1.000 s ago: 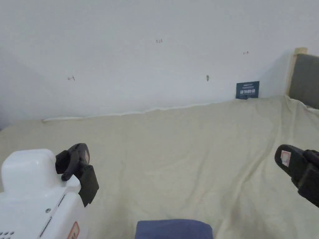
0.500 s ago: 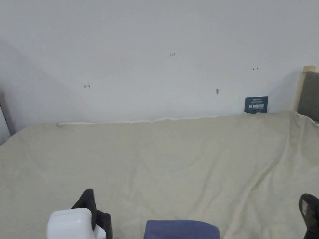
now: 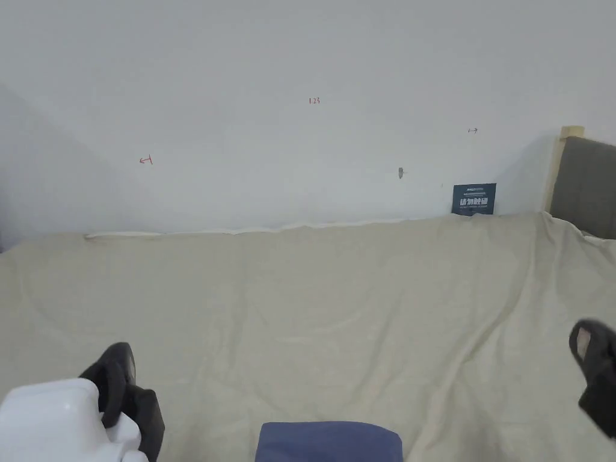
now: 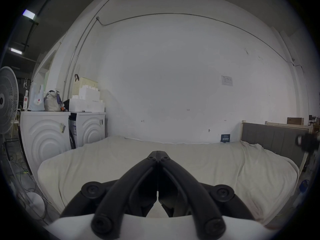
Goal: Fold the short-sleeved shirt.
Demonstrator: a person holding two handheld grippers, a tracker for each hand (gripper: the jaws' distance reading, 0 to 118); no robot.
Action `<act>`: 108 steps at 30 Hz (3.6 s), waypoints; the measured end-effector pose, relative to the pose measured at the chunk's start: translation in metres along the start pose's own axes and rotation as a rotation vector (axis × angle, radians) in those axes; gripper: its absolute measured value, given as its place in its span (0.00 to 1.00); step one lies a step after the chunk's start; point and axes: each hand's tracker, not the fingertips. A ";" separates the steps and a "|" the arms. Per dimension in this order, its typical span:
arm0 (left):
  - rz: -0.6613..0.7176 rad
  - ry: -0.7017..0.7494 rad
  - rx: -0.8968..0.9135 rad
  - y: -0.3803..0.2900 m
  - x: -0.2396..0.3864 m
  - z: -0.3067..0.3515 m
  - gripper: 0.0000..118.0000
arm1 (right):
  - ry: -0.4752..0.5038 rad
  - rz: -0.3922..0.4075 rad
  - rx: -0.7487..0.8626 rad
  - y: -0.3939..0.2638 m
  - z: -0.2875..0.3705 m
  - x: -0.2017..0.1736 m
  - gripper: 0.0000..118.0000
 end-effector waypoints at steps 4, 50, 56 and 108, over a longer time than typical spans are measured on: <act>0.003 -0.015 -0.077 0.000 -0.009 -0.010 0.00 | 0.205 0.119 -0.159 0.037 -0.057 -0.030 0.00; 0.387 -0.766 -1.446 -0.233 0.048 -0.257 0.17 | 0.419 -0.307 -1.332 -0.221 -0.194 -0.009 0.00; 0.433 -0.761 -1.469 -0.227 0.054 -0.250 0.16 | 0.433 -0.271 -1.313 -0.216 -0.180 -0.017 0.00; 0.010 -0.159 -0.549 -0.024 -0.095 -0.159 0.00 | 0.268 -0.152 -0.851 -0.088 -0.128 -0.060 0.00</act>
